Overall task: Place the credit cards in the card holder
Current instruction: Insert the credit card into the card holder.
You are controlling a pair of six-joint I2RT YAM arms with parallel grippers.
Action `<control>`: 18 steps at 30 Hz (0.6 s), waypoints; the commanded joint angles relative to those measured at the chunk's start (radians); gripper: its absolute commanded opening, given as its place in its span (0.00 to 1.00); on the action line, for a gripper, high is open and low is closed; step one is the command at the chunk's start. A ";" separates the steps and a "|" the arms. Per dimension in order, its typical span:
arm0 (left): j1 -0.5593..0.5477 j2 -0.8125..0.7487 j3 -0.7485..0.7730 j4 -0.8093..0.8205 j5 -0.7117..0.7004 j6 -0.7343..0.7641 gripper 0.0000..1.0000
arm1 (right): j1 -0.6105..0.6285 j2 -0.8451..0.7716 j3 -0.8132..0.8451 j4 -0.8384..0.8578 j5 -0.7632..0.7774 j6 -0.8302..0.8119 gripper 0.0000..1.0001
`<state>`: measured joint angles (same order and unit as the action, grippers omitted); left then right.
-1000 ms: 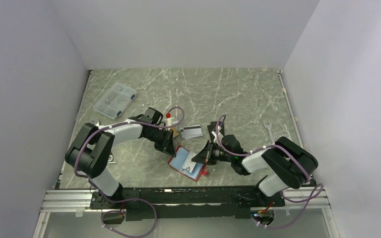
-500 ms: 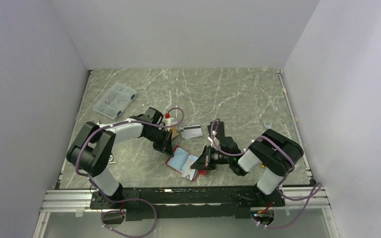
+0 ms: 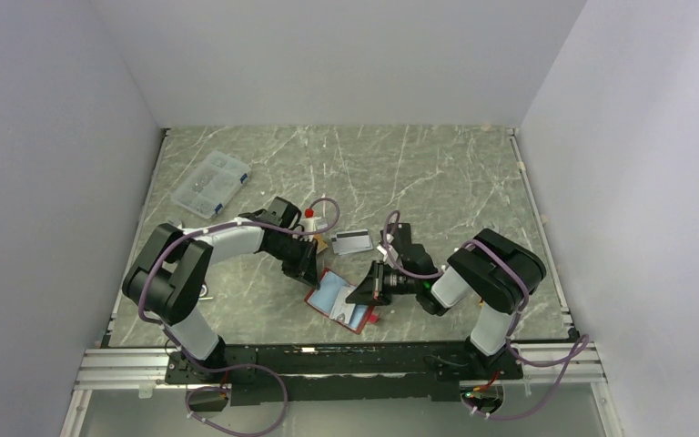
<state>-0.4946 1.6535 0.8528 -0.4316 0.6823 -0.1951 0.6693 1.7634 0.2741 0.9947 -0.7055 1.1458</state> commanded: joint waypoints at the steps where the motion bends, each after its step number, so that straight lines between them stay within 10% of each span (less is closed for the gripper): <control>1: -0.009 -0.007 0.032 -0.011 0.012 0.025 0.10 | -0.009 0.007 0.036 0.002 -0.005 -0.026 0.00; 18: -0.011 -0.014 0.034 -0.019 -0.022 0.031 0.11 | -0.016 0.051 -0.015 0.046 -0.033 -0.006 0.00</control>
<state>-0.4992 1.6535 0.8536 -0.4355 0.6781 -0.1776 0.6559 1.7966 0.2634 1.0042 -0.7250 1.1534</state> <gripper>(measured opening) 0.105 0.009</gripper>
